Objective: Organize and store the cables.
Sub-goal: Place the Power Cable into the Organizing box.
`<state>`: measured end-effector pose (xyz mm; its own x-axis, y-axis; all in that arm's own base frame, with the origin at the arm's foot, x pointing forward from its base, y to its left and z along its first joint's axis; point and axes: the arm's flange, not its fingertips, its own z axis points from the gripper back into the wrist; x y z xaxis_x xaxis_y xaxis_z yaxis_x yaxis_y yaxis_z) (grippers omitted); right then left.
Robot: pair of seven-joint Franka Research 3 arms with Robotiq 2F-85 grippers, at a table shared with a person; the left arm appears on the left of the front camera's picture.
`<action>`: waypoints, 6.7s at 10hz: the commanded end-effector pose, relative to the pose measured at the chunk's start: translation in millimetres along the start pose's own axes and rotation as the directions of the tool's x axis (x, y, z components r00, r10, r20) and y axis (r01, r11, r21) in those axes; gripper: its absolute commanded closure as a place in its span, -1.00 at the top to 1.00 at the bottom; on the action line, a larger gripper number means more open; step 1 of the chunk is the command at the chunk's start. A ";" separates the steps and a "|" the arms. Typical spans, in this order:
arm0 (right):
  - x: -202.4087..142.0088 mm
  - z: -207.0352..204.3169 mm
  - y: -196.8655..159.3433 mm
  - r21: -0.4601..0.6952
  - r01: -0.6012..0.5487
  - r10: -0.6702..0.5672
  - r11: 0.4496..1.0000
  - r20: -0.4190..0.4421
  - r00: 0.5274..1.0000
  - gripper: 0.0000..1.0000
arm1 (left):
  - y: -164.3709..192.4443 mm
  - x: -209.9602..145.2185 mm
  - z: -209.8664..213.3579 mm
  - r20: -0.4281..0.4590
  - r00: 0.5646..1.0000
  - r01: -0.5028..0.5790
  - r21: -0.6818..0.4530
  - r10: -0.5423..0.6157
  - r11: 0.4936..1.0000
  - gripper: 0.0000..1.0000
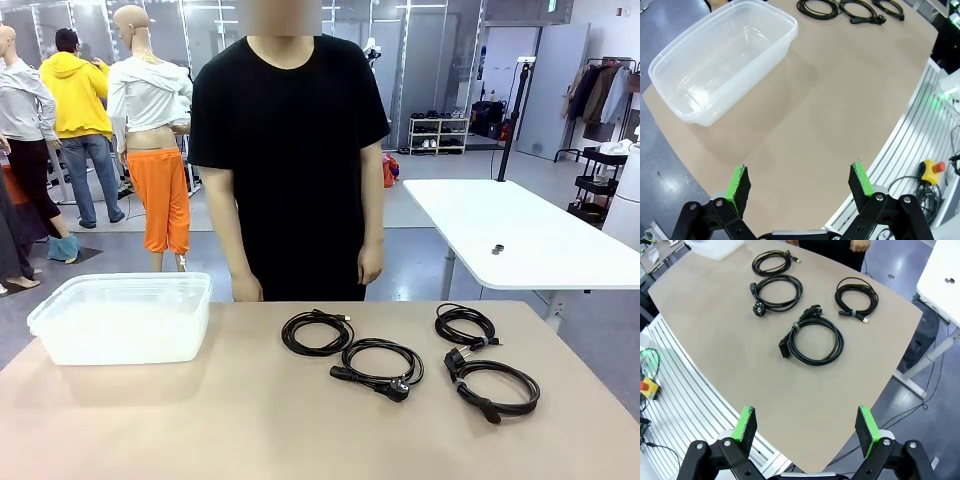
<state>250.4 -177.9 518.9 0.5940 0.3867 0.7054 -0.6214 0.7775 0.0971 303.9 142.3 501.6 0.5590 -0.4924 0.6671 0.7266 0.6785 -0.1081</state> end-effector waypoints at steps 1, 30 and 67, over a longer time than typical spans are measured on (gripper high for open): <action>-0.6 2.3 0.9 -0.001 -0.015 0.015 1.000 0.004 1.000 1.00 | -0.4 0.7 0.5 0.006 1.000 0.006 -0.003 -0.006 1.000 1.00; -0.6 2.3 0.9 -0.001 -0.015 0.015 1.000 0.004 1.000 1.00 | -0.4 0.7 0.5 0.006 1.000 0.006 -0.003 -0.006 1.000 1.00; 94.1 -353.7 48.2 -0.328 0.461 -0.565 0.825 -0.435 0.701 1.00 | -0.4 0.7 0.5 0.006 1.000 0.006 -0.003 -0.006 1.000 1.00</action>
<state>449.8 63.7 335.8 0.9877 0.0873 0.1298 -0.1084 0.9802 0.1658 304.0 141.6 502.2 0.5601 -0.4957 0.6638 0.7258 0.6798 -0.1048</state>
